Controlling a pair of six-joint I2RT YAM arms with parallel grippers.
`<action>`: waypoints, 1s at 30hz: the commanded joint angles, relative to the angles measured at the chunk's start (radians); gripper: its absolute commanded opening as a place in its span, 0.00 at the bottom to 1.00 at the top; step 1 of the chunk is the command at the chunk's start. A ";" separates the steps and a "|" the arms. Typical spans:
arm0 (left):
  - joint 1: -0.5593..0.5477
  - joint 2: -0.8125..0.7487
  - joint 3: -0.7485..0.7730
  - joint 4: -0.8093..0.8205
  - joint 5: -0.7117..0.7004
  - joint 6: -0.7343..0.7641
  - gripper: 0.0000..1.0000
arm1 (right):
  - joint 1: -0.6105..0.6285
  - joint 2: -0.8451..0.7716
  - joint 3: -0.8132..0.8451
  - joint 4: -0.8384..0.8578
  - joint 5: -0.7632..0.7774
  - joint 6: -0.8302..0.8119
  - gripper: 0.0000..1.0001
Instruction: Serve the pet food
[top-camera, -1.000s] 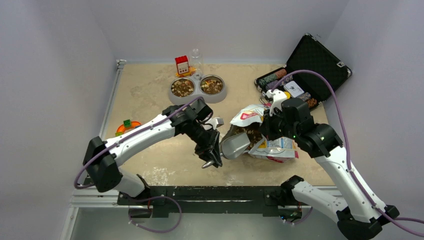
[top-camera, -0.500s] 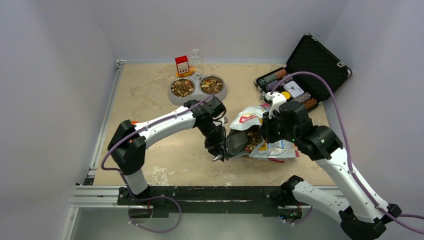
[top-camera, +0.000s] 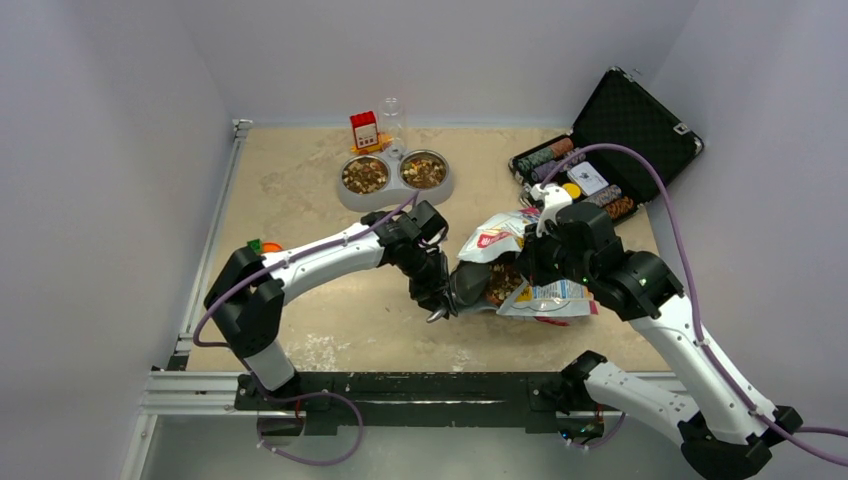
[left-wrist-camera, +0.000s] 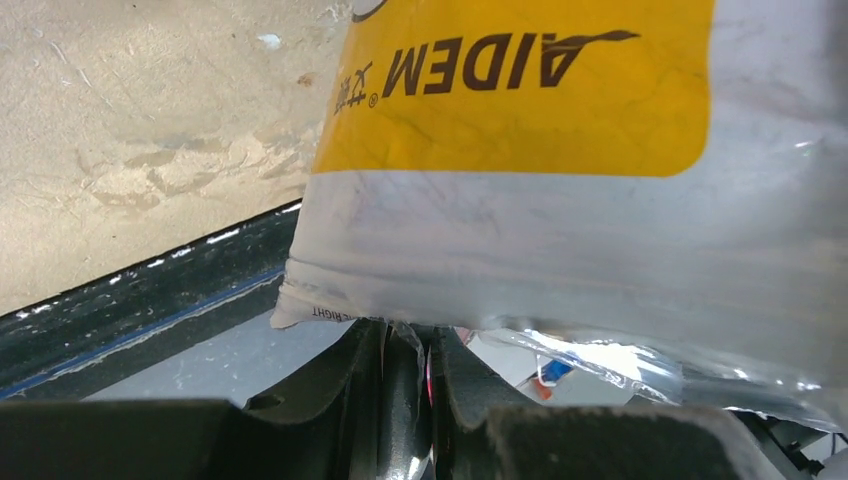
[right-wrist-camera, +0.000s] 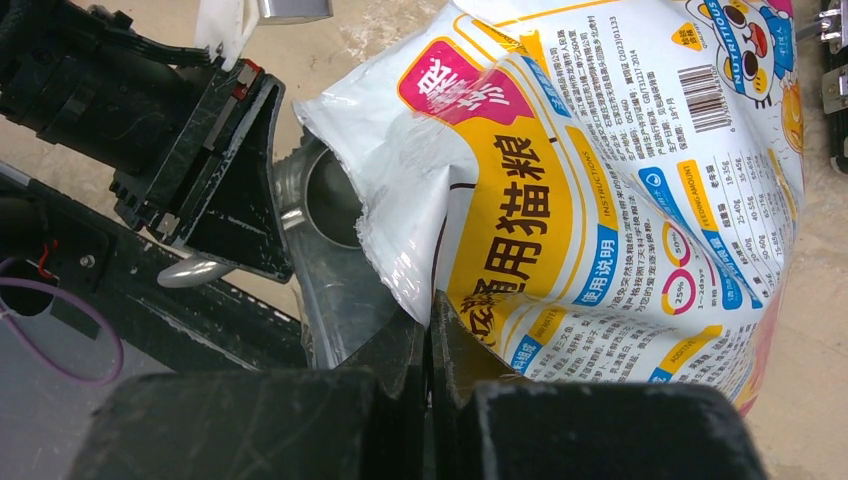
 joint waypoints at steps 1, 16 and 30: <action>0.012 -0.057 -0.010 0.012 0.013 -0.123 0.00 | 0.006 -0.012 0.064 0.108 -0.002 0.008 0.00; 0.009 0.263 0.085 0.506 0.459 -0.707 0.00 | 0.006 0.010 0.102 0.088 -0.047 -0.002 0.00; 0.001 0.443 0.169 0.928 0.518 -0.285 0.00 | 0.008 -0.001 0.132 0.062 -0.031 0.004 0.00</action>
